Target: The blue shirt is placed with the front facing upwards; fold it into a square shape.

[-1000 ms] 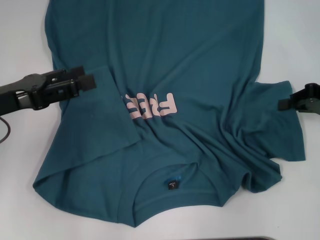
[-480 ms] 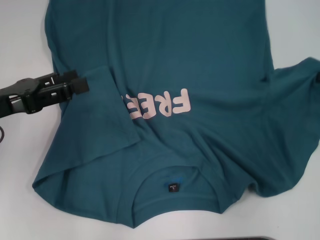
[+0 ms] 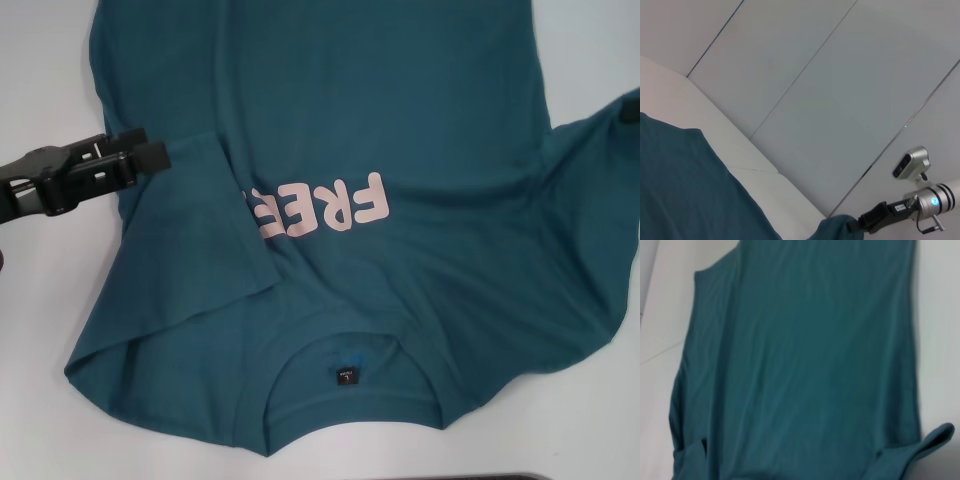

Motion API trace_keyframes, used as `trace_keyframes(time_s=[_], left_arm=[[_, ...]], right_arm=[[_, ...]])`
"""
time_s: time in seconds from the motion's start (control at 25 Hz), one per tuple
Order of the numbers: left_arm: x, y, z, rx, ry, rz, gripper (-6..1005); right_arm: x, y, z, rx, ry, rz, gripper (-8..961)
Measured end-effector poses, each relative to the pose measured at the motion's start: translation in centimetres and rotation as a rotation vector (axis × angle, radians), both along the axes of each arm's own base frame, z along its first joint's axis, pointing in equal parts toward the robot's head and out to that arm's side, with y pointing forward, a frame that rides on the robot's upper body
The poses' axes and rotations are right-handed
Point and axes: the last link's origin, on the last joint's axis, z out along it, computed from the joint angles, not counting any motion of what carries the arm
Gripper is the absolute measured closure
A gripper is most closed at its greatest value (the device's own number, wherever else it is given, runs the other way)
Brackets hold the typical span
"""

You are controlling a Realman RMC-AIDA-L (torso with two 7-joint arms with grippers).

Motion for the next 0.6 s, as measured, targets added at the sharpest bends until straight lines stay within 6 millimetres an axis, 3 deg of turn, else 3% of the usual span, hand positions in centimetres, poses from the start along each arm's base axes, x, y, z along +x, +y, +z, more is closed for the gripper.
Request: trace_keyframes(time_s=[0.36, 0.6], left_arm=[[-0.1, 0.0, 0.1, 0.007, -0.005, 0.006, 220], [-0.4, 0.1, 0.6, 0.035, -0.012, 0.027, 220]], right_arm=[[-1.8, 0.7, -0.2, -0.029, 0.042, 0.037, 934], [-3.6, -0.9, -2.6, -0.180, 0.128, 0.072, 934]])
